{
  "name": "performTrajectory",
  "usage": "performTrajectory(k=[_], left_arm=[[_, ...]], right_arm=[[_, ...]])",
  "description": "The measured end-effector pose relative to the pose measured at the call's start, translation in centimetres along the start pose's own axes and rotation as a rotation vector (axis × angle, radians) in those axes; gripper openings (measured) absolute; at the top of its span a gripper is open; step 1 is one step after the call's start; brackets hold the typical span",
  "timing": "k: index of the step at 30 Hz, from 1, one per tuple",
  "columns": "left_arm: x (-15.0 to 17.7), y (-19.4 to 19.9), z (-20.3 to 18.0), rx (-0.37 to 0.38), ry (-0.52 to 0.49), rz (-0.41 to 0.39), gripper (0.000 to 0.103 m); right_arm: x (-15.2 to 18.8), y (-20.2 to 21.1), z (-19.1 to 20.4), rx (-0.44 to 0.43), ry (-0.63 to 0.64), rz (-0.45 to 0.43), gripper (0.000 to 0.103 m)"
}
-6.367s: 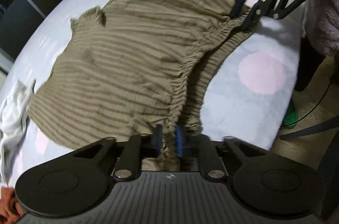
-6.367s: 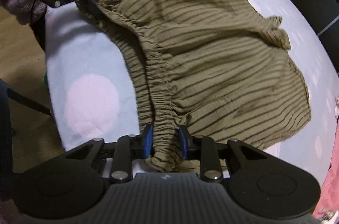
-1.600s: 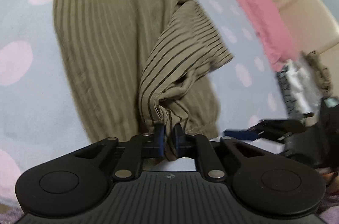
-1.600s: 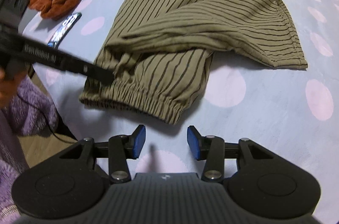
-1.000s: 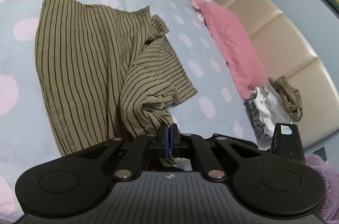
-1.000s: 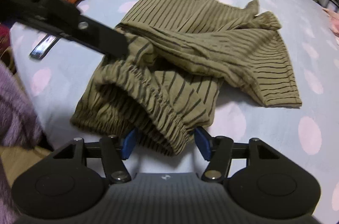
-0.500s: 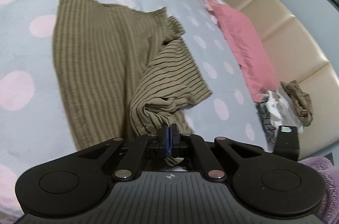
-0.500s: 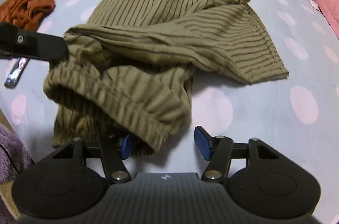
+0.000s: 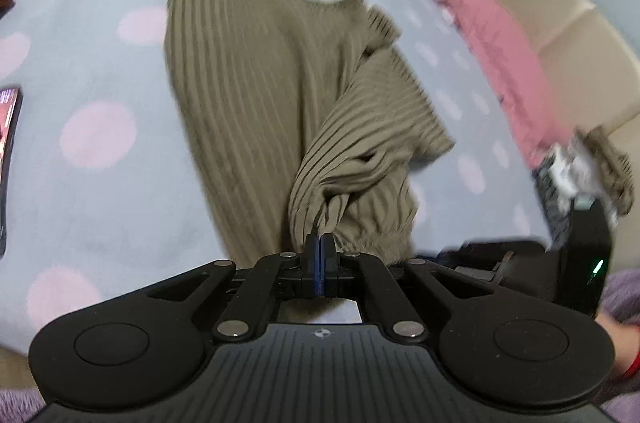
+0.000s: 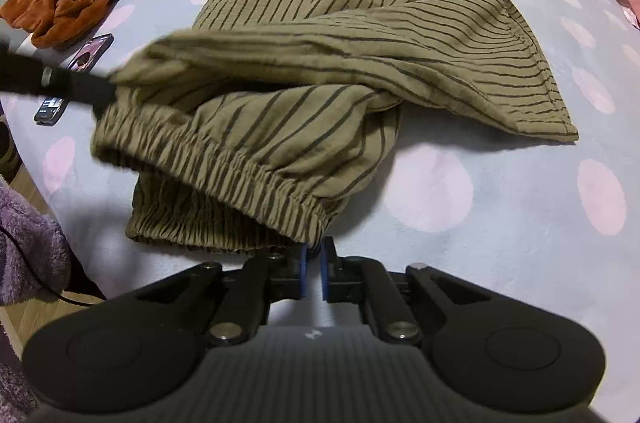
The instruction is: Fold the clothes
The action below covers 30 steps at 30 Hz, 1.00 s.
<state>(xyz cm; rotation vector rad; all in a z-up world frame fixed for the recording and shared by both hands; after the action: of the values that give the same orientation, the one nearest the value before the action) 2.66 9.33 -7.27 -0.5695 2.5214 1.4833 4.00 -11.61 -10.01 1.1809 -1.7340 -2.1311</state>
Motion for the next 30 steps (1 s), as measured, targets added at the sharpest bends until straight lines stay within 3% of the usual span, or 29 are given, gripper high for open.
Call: performTrajectory(k=[5, 15, 21, 25, 27, 30], left_arm=[[1.1, -1.8, 2.0, -0.063, 0.014, 0.053, 0.000], [1.3, -3.2, 3.1, -0.071, 0.051, 0.104, 0.000], [1.5, -3.8, 3.3, -0.078, 0.048, 0.113, 0.000], [1.5, -3.9, 3.1, -0.087, 0.031, 0.115, 0.000], [1.4, -3.9, 3.0, -0.089, 0.023, 0.117, 0.000], [1.4, -4.1, 3.0, -0.093, 0.017, 0.123, 0.000]], right_arm=[[0.2, -0.3, 0.1, -0.013, 0.000, 0.018, 0.008], [0.0, -0.1, 0.4, -0.010, 0.027, 0.021, 0.013], [-1.1, 2.2, 2.7, 0.045, 0.212, -0.078, 0.014], [-1.2, 3.2, 3.9, 0.106, 0.357, -0.120, 0.031], [-1.2, 3.6, 4.5, 0.138, 0.443, -0.139, 0.034], [-1.1, 4.1, 6.0, 0.124, 0.585, -0.168, 0.047]])
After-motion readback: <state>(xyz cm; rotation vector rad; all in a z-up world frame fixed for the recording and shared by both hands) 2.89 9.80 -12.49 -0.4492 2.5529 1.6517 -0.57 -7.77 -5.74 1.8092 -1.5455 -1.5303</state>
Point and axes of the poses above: each gripper's, at about its wrist camera, not at the fingertips, and y roughly against the way its jaws point, z to its left, x to its underside, the point moved 7 cm from there along -y, roughly the way its jaws point, and after that the axes turned 8 degrees about y, right-handed, at the moved point
